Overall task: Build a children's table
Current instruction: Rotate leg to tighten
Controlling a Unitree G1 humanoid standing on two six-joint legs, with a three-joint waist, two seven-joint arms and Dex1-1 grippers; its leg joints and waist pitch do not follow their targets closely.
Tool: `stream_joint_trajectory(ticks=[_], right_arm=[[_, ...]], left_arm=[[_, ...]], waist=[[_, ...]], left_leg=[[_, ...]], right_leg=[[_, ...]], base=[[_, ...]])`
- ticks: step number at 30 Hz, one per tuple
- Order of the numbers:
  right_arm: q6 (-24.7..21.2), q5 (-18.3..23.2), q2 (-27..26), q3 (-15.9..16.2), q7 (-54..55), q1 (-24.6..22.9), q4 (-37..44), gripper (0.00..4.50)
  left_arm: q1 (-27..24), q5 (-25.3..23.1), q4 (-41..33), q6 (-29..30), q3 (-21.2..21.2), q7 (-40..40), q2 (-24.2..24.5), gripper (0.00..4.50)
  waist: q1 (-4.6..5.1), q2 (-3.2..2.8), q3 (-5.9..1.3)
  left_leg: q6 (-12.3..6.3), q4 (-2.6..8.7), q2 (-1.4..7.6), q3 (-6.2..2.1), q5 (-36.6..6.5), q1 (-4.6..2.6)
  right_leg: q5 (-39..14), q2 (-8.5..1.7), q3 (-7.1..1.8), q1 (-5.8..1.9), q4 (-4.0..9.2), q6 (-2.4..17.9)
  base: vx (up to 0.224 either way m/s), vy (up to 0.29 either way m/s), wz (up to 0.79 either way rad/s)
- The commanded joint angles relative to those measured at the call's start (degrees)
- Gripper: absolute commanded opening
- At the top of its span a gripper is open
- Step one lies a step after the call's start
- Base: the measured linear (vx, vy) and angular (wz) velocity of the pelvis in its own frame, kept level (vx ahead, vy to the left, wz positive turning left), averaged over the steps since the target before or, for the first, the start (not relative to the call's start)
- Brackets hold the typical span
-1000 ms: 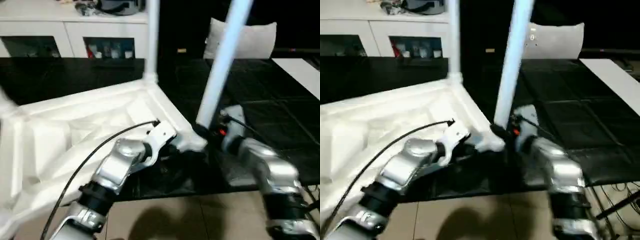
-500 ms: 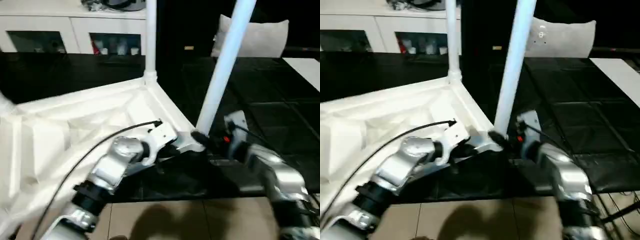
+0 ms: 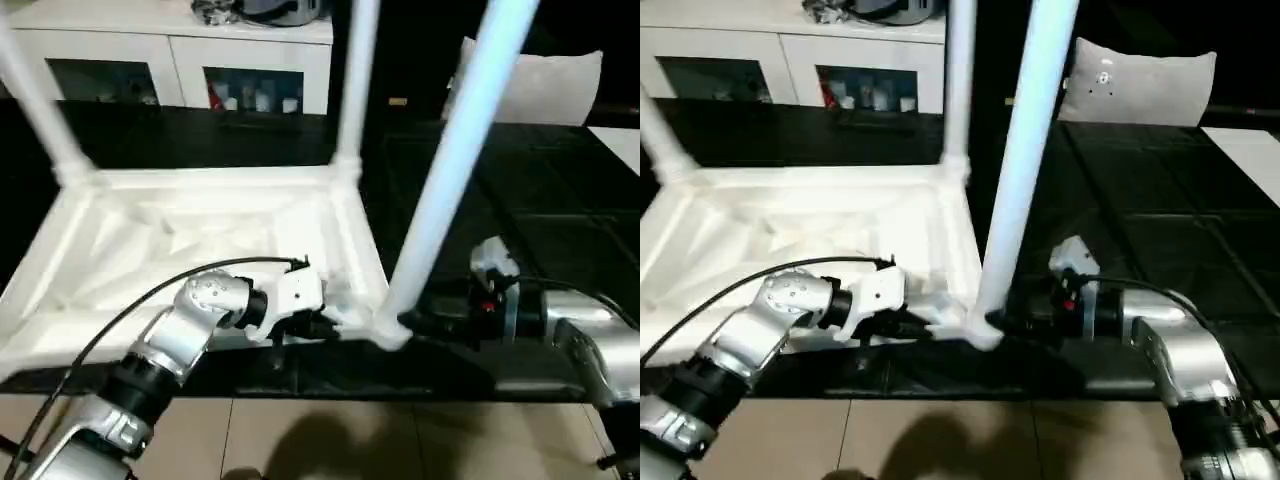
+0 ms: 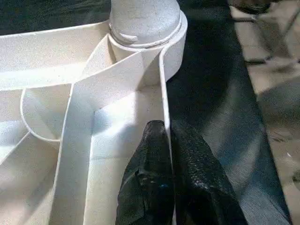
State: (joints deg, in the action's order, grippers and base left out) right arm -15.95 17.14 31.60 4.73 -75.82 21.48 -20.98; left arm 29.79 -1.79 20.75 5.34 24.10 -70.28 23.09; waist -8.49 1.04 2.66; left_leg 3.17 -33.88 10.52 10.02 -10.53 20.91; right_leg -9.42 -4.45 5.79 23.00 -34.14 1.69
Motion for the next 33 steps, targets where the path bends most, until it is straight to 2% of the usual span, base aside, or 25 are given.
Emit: stream_joint_trajectory(ticks=[1, 2, 4, 6, 12, 14, 16, 18, 19, 22, 23, 24, 25, 26, 27, 28, 30, 32, 33], right_arm=[[5.8, -3.2, -0.5, 1.2, -2.9, 3.4, -9.9, 3.38], [7.4, -3.9, -0.9, 1.5, -3.2, 4.5, -13.0, 3.23], [9.3, -4.7, -1.6, 1.8, -3.3, 5.7, -16.7, 3.07], [13.0, -5.9, -2.5, 2.5, -4.0, 7.4, -23.1, 2.95], [16.3, -4.8, -1.7, 2.3, -7.6, 5.7, -23.4, 2.47], [19.0, -5.2, -1.3, 1.8, -7.4, 5.0, -22.8, 2.26], [16.9, -5.9, -0.7, 1.1, -3.5, 5.1, -21.9, 2.26], [15.2, -5.7, -0.2, -0.5, 0.1, 5.8, -21.5, 2.26], [12.9, -4.8, 0.8, -2.4, 2.4, 5.9, -19.4, 2.50], [8.2, -3.6, 2.7, -6.0, 8.0, 6.0, -15.1, 2.64], [6.1, -2.7, 3.2, -8.8, 12.0, 6.3, -12.9, 2.78], [5.6, -2.4, 3.3, -9.7, 13.1, 6.3, -12.2, 2.93], [5.6, -2.4, 3.3, -9.7, 13.1, 6.3, -12.2, 3.01], [4.0, -1.1, 3.5, -12.2, 16.0, 6.0, -9.3, 3.05], [2.7, -0.7, 2.9, -14.0, 19.6, 5.2, -5.2, 3.11], [2.3, -0.7, 2.7, -14.4, 20.7, 4.8, -3.7, 3.36], [1.9, -1.0, 1.7, -15.0, 22.9, 3.3, -0.6, 3.50], [1.3, -1.4, 0.9, -15.2, 24.6, 1.8, 1.8, 3.65], [-1.2, -1.8, 0.6, -14.4, 25.6, -0.3, 4.8, 3.75]], left_arm=[[1.6, 0.2, -0.2, -2.0, 2.3, -3.7, -0.1, 0.00], [1.7, 0.3, 0.1, -2.3, 2.4, -4.1, -0.1, 0.00], [1.8, 0.4, 0.3, -2.5, 2.4, -4.2, -0.1, 0.00], [2.2, 0.5, 1.0, -3.5, 2.6, -4.8, -0.2, 0.00], [2.4, 0.7, 1.9, -4.4, 2.4, -5.6, -0.3, 0.00], [2.0, 0.6, 1.9, -4.2, 2.2, -4.8, -0.2, 0.00], [2.1, -0.5, 2.8, -3.7, 1.5, -1.6, -0.5, 0.00], [2.0, -1.0, 3.6, -2.8, 0.4, 1.3, -1.0, 0.00], [2.0, -1.0, 3.9, -1.1, -0.9, 3.9, -1.4, 0.00], [2.0, -1.0, 4.2, 2.0, -3.0, 7.7, -1.9, 0.00], [2.2, -0.8, 4.5, 3.4, -4.3, 9.7, -2.1, 0.00], [2.2, -0.7, 4.6, 3.8, -4.7, 10.3, -2.2, 0.00], [2.2, -0.7, 4.6, 3.8, -4.7, 10.3, -2.2, 0.00], [2.3, -0.1, 4.7, 4.9, -5.9, 11.8, -2.5, 0.00], [2.3, 0.1, 4.7, 6.2, -6.6, 13.5, -3.0, 0.00], [2.4, 0.0, 4.7, 6.6, -6.7, 14.2, -3.2, 0.00], [2.6, -0.2, 5.3, 7.0, -7.3, 16.1, -4.2, 0.00], [2.7, -0.1, 5.6, 6.8, -7.5, 17.0, -4.8, 0.00], [2.6, 0.0, 5.7, 6.5, -7.7, 17.9, -5.4, 0.00]], waist=[[0.48, 0.02, -3.50], [0.47, 0.01, -3.45], [0.65, -0.02, -3.55], [0.70, -0.01, -3.57], [0.57, 0.08, -3.52], [0.35, -0.15, -3.65], [0.42, -0.03, -3.66], [0.49, -0.03, -3.53], [0.52, 0.03, -3.41], [0.39, 0.02, -3.40], [0.46, -0.11, -3.36], [0.51, -0.36, -3.33], [0.69, 0.08, -3.49], [0.86, 0.01, -3.41], [0.98, 0.05, -3.58], [1.25, 0.14, -3.62], [1.87, 0.15, -3.77], [1.99, 0.09, -3.78], [1.90, 0.04, -3.79]], left_leg=[[-2.06, 3.79, 3.13, -0.78, -12.6, -0.64], [-1.85, 3.76, 3.16, -0.74, -13.3, -0.77], [-1.73, 3.77, 3.22, -0.86, -13.3, -0.63], [-2.08, 3.74, 3.22, -0.84, -12.8, -0.47], [-2.49, 3.74, 3.29, -0.78, -13.5, -0.70], [-2.77, 3.68, 3.38, -0.77, -12.9, -0.70], [-2.87, 3.75, 3.41, -0.83, -12.5, -0.62], [-2.44, 3.82, 3.29, -0.84, -12.9, -0.79], [-2.13, 3.84, 3.16, -0.76, -13.5, -0.85], [-1.82, 3.90, 3.16, -0.92, -14.1, -0.86], [-1.94, 3.88, 3.11, -0.88, -14.4, -0.96], [-1.73, 3.91, 3.05, -0.92, -14.1, -0.94], [-1.73, 3.80, 2.86, -0.94, -13.5, -0.71], [-1.97, 3.85, 2.64, -0.89, -12.9, -0.48], [-2.08, 3.70, 2.60, -0.88, -12.6, -0.56], [-2.24, 3.73, 2.65, -0.94, -11.4, -0.33], [-3.07, 3.50, 2.52, -0.80, -9.9, -0.15], [-3.64, 3.44, 2.55, -0.74, -9.6, -0.18], [-3.75, 3.41, 2.55, -0.66, -9.2, -0.34]], right_leg=[[-17.5, -5.10, -3.12, -2.88, 4.31, 10.7], [-18.2, -4.98, -3.08, -2.86, 4.56, 10.6], [-18.3, -5.07, -3.05, -2.99, 4.39, 10.8], [-17.1, -4.96, -3.05, -3.09, 4.24, 11.2], [-19.2, -4.87, -3.04, -3.10, 4.50, 10.3], [-17.8, -4.82, -3.05, -3.03, 4.26, 10.8], [-16.5, -4.70, -3.01, -3.06, 4.06, 11.3], [-17.6, -4.61, -2.99, -2.99, 4.26, 10.9], [-19.5, -4.68, -3.00, -2.99, 4.55, 10.2], [-21.6, -4.67, -2.95, -3.08, 4.64, 8.9], [-22.5, -4.70, -2.96, -2.92, 4.86, 8.4], [-22.3, -4.62, -3.00, -2.95, 4.89, 8.2], [-21.9, -4.63, -2.90, -3.16, 4.81, 7.8], [-22.2, -4.58, -2.85, -3.23, 4.96, 7.2], [-21.9, -4.62, -2.83, -3.19, 4.89, 7.2], [-20.3, -4.50, -2.84, -3.29, 4.68, 7.2], [-17.6, -4.40, -2.78, -3.23, 4.48, 8.0], [-16.7, -4.43, -2.81, -3.17, 4.45, 8.6], [-16.0, -4.28, -2.85, -3.03, 4.46, 8.6]], base=[[0.000, 0.000, 0.00], [0.000, 0.000, 0.00], [0.000, 0.000, 0.00], [0.000, 0.000, 0.00], [0.000, 0.000, 0.00], [0.000, 0.000, 0.00], [0.000, 0.000, 0.00], [0.000, 0.000, 0.00], [0.000, 0.000, 0.00], [0.000, 0.000, 0.00], [0.000, 0.000, 0.00], [0.000, 0.000, 0.00], [0.000, 0.000, 0.00], [0.000, 0.000, 0.00], [0.000, 0.000, 0.00], [0.000, 0.000, 0.00], [0.000, 0.000, 0.00], [0.000, 0.000, 0.00], [0.000, 0.000, 0.00]])
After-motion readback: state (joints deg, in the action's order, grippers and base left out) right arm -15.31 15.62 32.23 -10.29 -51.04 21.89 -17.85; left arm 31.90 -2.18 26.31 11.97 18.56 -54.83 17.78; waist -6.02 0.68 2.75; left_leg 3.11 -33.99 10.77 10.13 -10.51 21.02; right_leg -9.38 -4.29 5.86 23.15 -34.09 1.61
